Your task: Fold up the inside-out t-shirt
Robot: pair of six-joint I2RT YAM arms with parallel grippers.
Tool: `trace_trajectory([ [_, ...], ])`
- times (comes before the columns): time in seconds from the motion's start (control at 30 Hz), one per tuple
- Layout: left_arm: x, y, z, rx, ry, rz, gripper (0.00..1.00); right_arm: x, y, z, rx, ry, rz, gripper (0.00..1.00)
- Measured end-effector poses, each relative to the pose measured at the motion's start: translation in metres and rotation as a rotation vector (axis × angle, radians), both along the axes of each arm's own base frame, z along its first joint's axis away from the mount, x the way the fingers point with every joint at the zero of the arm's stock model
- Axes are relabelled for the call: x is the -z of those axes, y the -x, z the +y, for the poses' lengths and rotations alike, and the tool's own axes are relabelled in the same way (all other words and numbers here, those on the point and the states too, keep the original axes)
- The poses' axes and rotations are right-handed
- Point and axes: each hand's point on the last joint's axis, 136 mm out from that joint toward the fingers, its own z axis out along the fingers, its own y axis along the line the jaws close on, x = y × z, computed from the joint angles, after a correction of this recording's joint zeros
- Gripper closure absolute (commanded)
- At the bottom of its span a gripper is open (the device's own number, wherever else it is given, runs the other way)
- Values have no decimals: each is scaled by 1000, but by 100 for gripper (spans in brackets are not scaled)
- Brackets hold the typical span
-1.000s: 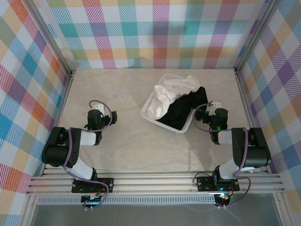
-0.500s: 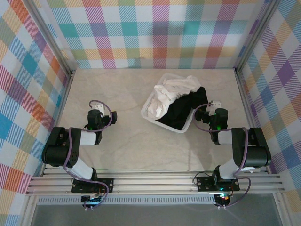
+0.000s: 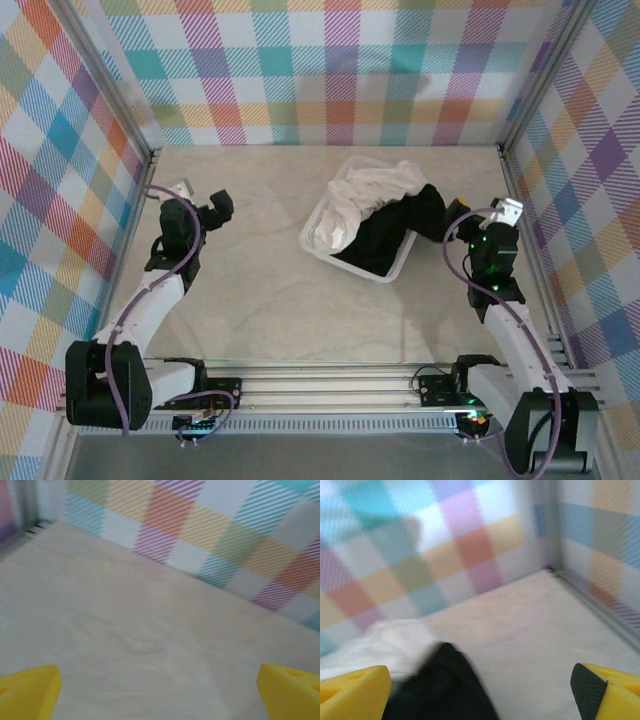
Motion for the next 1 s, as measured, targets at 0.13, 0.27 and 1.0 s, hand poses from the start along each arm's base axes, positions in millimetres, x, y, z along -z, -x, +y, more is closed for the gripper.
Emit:
trace_trajectory([
  [0.13, 5, -1, -53, 157, 71, 85, 0, -14, -29, 100, -298, 89, 132, 2],
  [0.27, 18, 2, -100, 274, 54, 193, 0, 21, -45, 174, -503, 211, 306, 0],
  [1.0, 116, 11, -206, 612, 177, 577, 7, 104, -123, 175, -557, 330, 610, 87],
])
